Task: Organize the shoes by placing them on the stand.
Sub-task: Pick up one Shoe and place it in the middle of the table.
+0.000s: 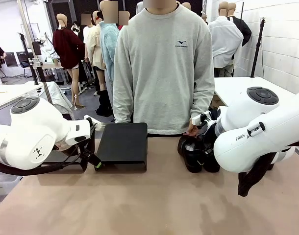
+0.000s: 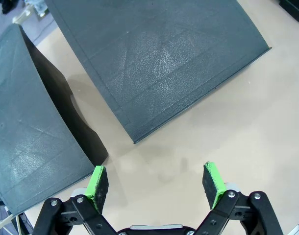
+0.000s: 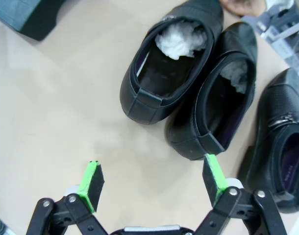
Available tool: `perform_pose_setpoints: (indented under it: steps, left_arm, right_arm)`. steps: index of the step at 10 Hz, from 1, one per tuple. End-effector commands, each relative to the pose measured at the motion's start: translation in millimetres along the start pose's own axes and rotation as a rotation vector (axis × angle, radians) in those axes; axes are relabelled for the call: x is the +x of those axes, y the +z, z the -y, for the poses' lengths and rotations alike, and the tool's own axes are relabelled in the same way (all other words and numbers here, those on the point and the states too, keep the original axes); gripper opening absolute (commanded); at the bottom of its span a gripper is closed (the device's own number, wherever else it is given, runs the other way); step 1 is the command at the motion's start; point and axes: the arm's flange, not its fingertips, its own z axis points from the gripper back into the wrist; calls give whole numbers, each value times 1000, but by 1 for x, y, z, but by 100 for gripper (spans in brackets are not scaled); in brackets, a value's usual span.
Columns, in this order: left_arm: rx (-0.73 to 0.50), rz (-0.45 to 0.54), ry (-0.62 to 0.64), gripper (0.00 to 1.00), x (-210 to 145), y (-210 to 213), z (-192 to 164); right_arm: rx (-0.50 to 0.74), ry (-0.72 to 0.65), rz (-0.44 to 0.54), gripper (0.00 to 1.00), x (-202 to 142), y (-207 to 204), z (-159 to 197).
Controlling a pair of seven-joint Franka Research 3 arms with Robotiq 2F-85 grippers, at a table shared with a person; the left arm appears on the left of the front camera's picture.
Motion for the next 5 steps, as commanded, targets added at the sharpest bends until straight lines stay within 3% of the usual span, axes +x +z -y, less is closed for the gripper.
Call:
perform_pose_setpoints:
  steps: [1,5]
  left_arm:
    - [-19,20,13,100,5,18,-6]
    - [-174,103,80,100,5,84,-48]
  right_arm:
    - [-31,29,23,100,1,27,-2]
    - [28,33,41,100,-13,84,17]
